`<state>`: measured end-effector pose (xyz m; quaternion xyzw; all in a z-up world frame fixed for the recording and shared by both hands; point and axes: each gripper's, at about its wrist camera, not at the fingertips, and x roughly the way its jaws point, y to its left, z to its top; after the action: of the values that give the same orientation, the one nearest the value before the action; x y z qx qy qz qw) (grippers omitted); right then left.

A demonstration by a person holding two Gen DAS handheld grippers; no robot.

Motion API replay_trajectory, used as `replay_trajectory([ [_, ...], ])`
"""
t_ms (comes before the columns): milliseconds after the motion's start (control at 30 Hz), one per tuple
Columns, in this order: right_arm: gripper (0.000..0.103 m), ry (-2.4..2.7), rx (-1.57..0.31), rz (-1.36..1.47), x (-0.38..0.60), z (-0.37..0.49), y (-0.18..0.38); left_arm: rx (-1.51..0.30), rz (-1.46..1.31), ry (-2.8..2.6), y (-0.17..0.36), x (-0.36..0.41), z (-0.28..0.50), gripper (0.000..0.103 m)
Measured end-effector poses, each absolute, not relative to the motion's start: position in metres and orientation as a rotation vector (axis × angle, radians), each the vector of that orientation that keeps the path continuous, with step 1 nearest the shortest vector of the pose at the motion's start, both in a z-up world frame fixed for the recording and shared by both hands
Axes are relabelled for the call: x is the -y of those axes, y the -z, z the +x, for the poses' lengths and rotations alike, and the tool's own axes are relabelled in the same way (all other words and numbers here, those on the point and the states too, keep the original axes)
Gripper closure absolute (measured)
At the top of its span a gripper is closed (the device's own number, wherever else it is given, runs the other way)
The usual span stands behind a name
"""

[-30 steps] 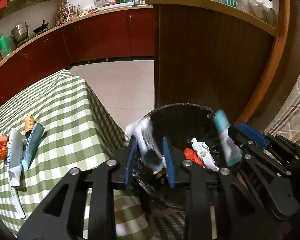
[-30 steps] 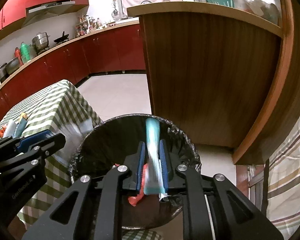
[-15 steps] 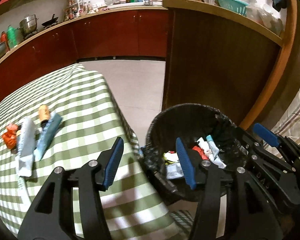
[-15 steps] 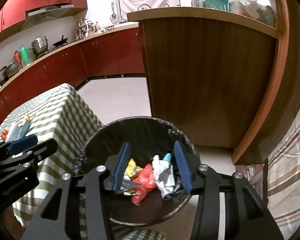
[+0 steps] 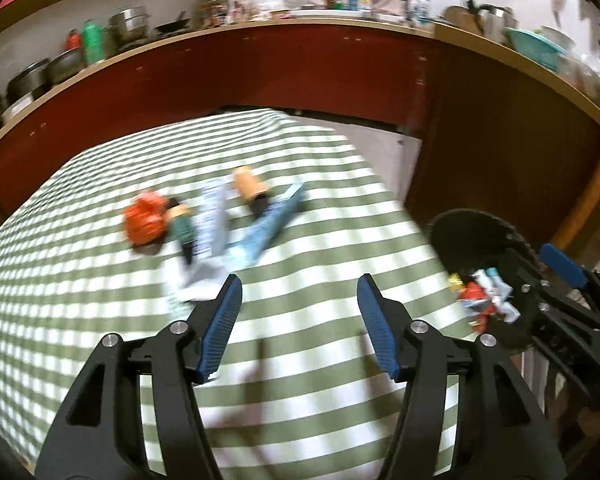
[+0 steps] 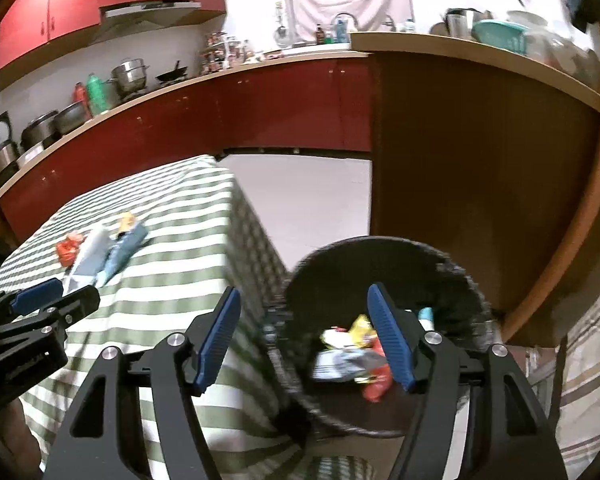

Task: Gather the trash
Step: 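Move both open tools back over the table, then grasp the white tube with green print with the left tool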

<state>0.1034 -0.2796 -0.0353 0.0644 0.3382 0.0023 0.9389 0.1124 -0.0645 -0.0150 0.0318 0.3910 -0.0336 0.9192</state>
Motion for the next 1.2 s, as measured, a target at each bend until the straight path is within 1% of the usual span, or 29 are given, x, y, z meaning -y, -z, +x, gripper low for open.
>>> replay_trajectory([
  [300, 0.038, -0.068, -0.705, 0.097, 0.235, 0.108, 0.032, -0.857, 0.02, -0.041, 0.027, 0.004, 0.102, 0.044],
  [433, 0.038, -0.08, -0.708, 0.085, 0.222, 0.11, 0.03, -0.887, -0.01, -0.045, 0.034, -0.008, 0.107, 0.044],
  [533, 0.038, -0.09, -0.714, 0.077, 0.215, 0.112, 0.03, -0.894, -0.017, -0.038, 0.036, -0.008, 0.111, 0.038],
  [633, 0.038, -0.097, -0.718, 0.068, 0.208, 0.113, 0.029, -0.916, -0.022, -0.034, 0.043, -0.009, 0.118, 0.039],
  [667, 0.038, -0.101, -0.719, 0.065, 0.205, 0.114, 0.029, -0.927, -0.035, -0.033, 0.045, -0.012, 0.12, 0.041],
  [700, 0.038, -0.105, -0.719, 0.063, 0.204, 0.115, 0.029, -0.917, -0.037, -0.035, 0.045, -0.014, 0.119, 0.048],
  [733, 0.038, -0.11, -0.72, 0.059, 0.201, 0.115, 0.028, -0.917, -0.036, -0.035, 0.045, -0.017, 0.119, 0.05],
  [767, 0.038, -0.113, -0.72, 0.056, 0.199, 0.116, 0.028, -0.916, -0.036, -0.03, 0.044, -0.019, 0.119, 0.055],
  [800, 0.038, -0.117, -0.72, 0.052, 0.196, 0.117, 0.028, -0.913, -0.039, -0.025, 0.045, -0.022, 0.119, 0.062],
  [833, 0.038, -0.122, -0.72, 0.05, 0.194, 0.118, 0.028, -0.909, -0.04, -0.022, 0.045, -0.024, 0.119, 0.066],
  [900, 0.038, -0.129, -0.722, 0.048, 0.189, 0.12, 0.028, -0.897, -0.029, -0.018, 0.045, -0.029, 0.117, 0.083],
  [1200, 0.038, -0.168, -0.732, 0.023, 0.161, 0.127, 0.027, -0.862, -0.048, 0.016, 0.041, -0.049, 0.106, 0.084],
])
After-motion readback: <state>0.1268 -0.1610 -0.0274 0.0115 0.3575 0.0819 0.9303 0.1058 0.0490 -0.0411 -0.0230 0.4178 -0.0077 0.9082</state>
